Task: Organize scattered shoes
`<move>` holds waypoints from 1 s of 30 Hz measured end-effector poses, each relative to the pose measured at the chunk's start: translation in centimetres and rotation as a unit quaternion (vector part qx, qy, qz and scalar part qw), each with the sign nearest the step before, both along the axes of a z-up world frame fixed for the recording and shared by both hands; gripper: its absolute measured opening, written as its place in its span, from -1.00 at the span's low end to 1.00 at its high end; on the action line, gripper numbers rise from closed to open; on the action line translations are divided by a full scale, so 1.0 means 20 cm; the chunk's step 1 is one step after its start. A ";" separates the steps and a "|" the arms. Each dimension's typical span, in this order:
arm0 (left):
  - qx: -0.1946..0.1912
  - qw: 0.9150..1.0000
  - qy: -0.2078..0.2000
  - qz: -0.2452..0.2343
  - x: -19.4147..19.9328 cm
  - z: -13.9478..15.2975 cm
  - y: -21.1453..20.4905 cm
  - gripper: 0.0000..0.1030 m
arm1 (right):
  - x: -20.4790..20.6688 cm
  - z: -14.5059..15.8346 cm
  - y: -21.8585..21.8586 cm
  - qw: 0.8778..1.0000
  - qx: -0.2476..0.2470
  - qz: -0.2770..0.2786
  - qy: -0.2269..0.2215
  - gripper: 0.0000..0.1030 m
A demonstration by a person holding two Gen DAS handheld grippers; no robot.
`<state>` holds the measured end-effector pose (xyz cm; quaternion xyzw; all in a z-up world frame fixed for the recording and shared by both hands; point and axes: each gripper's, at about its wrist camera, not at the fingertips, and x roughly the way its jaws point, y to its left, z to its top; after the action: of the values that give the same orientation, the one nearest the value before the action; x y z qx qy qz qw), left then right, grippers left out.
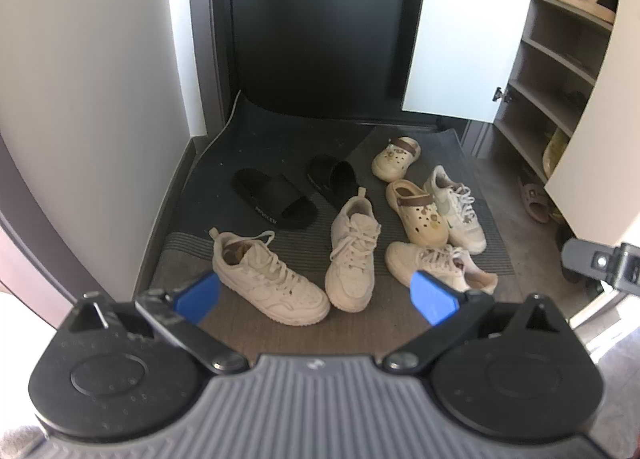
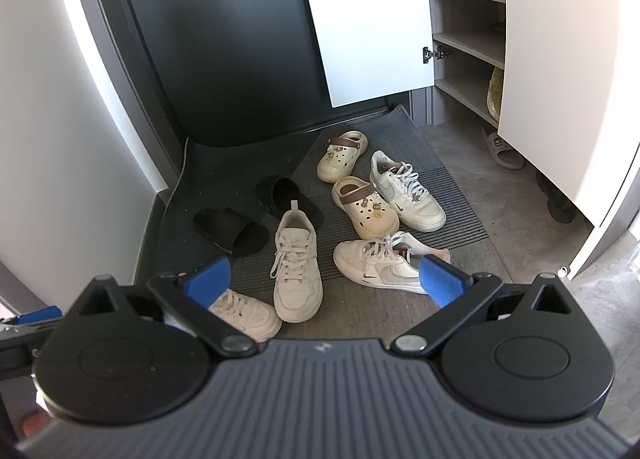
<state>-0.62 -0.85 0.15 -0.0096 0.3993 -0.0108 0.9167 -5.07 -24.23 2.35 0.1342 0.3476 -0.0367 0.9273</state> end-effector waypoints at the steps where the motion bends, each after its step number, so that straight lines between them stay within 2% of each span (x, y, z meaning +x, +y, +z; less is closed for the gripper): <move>1: 0.000 1.000 -0.001 0.000 0.00 0.00 0.00 1.00 | 0.00 0.00 0.00 1.000 0.000 0.000 0.000 1.00; 7: 0.004 1.000 0.002 -0.004 0.01 0.00 -0.01 1.00 | -0.03 0.01 0.06 1.000 0.001 0.001 0.001 1.00; 9: -0.001 1.000 0.004 -0.004 0.01 0.00 -0.01 1.00 | 0.01 0.00 -0.01 1.000 0.004 0.004 0.003 1.00; 24: -0.001 1.000 0.005 -0.002 0.02 0.00 -0.01 1.00 | 0.02 0.01 0.00 1.000 0.006 0.003 0.006 1.00; 30: -0.024 1.000 0.015 -0.003 0.03 -0.01 0.04 1.00 | 0.02 0.02 -0.01 1.000 0.007 0.000 0.006 1.00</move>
<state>0.02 -0.12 0.04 -0.0310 0.4129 -0.0227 0.9100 -4.77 -24.36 2.72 0.1405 0.3536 -0.0347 0.9241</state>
